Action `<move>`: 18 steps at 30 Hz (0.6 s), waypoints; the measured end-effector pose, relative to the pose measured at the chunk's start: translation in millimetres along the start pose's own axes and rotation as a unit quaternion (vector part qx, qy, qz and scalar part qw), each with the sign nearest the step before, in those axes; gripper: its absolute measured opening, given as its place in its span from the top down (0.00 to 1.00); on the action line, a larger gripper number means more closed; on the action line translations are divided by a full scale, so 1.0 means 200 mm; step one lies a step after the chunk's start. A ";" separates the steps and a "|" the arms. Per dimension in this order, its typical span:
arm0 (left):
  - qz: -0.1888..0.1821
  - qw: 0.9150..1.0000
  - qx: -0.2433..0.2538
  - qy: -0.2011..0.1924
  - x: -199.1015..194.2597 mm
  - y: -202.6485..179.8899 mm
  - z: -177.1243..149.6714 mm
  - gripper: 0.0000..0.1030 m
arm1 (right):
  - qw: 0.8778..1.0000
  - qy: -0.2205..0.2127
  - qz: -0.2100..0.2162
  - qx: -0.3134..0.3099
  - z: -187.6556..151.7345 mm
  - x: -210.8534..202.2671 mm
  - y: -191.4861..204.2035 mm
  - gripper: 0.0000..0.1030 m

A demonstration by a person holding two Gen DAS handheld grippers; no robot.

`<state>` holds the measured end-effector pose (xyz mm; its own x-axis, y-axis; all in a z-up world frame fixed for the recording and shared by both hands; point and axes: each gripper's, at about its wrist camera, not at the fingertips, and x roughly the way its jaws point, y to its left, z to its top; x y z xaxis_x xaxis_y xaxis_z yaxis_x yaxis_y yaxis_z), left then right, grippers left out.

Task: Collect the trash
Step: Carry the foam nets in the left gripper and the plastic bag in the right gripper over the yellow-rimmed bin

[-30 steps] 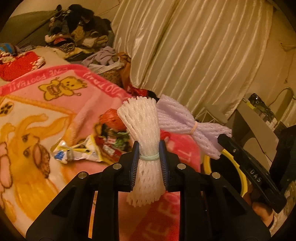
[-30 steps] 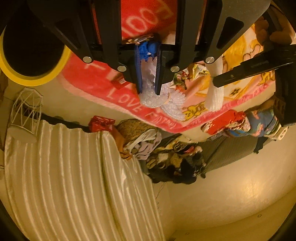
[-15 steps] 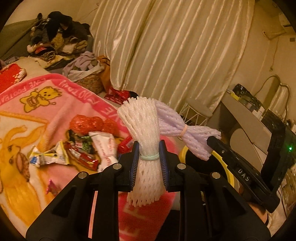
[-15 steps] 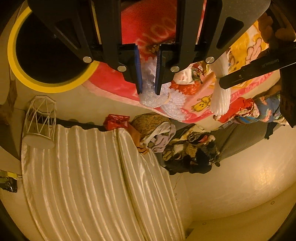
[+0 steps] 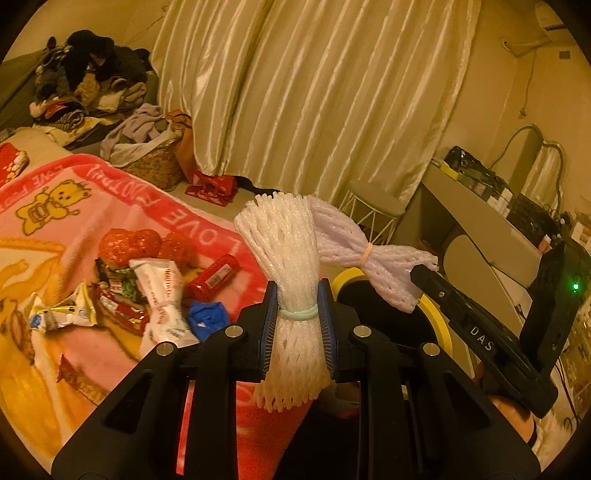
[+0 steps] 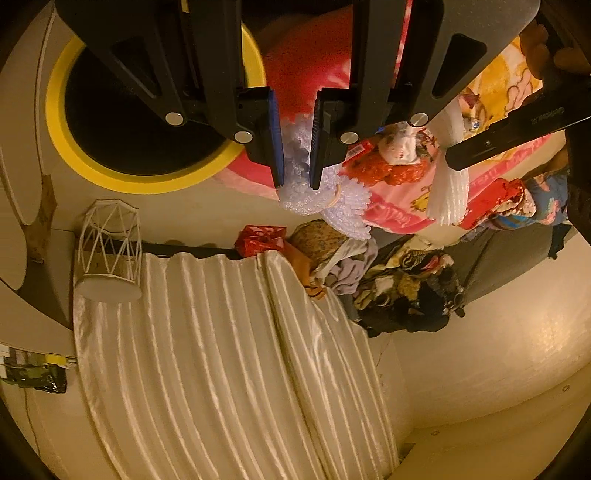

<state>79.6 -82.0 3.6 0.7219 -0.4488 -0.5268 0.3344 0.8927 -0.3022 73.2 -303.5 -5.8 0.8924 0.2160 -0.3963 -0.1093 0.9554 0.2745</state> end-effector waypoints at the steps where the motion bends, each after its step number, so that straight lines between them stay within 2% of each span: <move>1: -0.002 1.000 0.002 0.001 0.01 -0.02 0.00 0.84 | 1.000 -0.001 -0.003 0.001 0.00 -0.01 -0.01 0.87; 18: -0.035 0.999 0.038 0.018 0.15 -0.24 -0.04 0.84 | 0.996 -0.015 -0.081 0.022 -0.06 -0.12 -0.24 0.87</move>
<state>80.2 -138.8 -2.8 0.6731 -0.5096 -0.5359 0.4285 0.8594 -0.2789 51.0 -352.3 -19.3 0.9094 0.0527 -0.4125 0.0562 0.9673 0.2475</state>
